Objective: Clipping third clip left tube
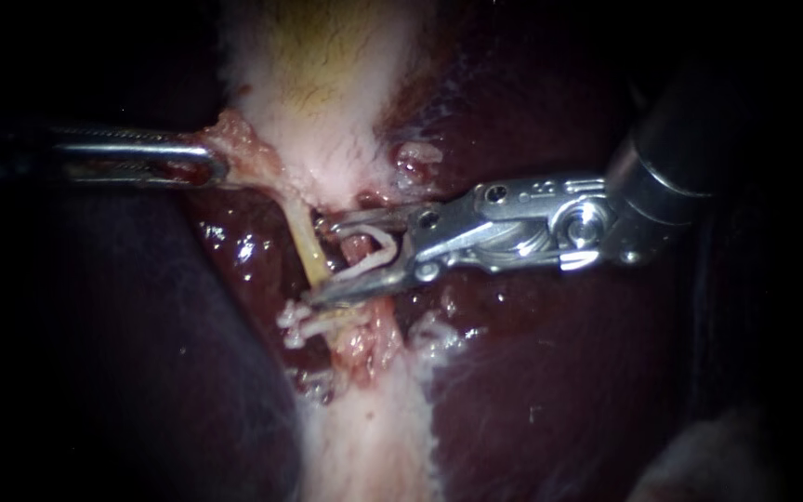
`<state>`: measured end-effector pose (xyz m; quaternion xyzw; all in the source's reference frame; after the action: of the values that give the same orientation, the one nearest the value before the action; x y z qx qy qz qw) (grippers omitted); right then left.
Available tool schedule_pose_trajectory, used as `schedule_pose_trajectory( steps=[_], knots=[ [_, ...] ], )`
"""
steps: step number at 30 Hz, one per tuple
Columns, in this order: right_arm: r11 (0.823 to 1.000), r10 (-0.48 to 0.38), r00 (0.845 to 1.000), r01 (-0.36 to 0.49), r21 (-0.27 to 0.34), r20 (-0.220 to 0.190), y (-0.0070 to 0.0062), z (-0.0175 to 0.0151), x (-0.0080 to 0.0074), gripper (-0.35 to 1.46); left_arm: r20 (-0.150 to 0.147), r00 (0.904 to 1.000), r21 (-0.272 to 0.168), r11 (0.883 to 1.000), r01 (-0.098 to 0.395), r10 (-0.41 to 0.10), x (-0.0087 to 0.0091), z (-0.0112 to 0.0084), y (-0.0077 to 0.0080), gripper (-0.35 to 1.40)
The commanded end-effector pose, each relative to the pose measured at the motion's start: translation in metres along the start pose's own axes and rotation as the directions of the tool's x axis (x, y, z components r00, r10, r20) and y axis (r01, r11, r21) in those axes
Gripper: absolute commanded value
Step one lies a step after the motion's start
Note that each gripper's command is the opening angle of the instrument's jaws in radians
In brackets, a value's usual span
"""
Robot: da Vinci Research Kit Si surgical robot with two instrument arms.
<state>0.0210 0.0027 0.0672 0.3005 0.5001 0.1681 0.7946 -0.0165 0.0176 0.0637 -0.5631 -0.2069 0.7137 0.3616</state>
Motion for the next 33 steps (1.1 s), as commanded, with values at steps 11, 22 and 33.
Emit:
schedule_pose_trajectory(
  steps=[11, 22, 33],
  knots=[
    [0.998, 0.024, 0.999, -0.022, 0.052, -0.034, 0.0004, 0.004, 0.0011, 0.48, 0.0, 1.0, -0.002, 1.0, -0.001, 0.001, -0.0001, 0.0001, 0.0, -0.35],
    [0.991, 0.067, 0.989, -0.051, 0.127, -0.13, -0.0009, 0.0038, 0.0021, 0.48, 0.0, 1.0, -0.002, 1.0, -0.001, 0.001, -0.0001, 0.0, 0.0, -0.35],
    [0.977, 0.127, 0.968, -0.084, 0.198, -0.215, -0.0042, 0.0022, 0.0054, 0.46, 0.001, 1.0, -0.003, 1.0, -0.001, 0.001, -0.0001, -0.0001, -0.0001, -0.35]
  ],
)
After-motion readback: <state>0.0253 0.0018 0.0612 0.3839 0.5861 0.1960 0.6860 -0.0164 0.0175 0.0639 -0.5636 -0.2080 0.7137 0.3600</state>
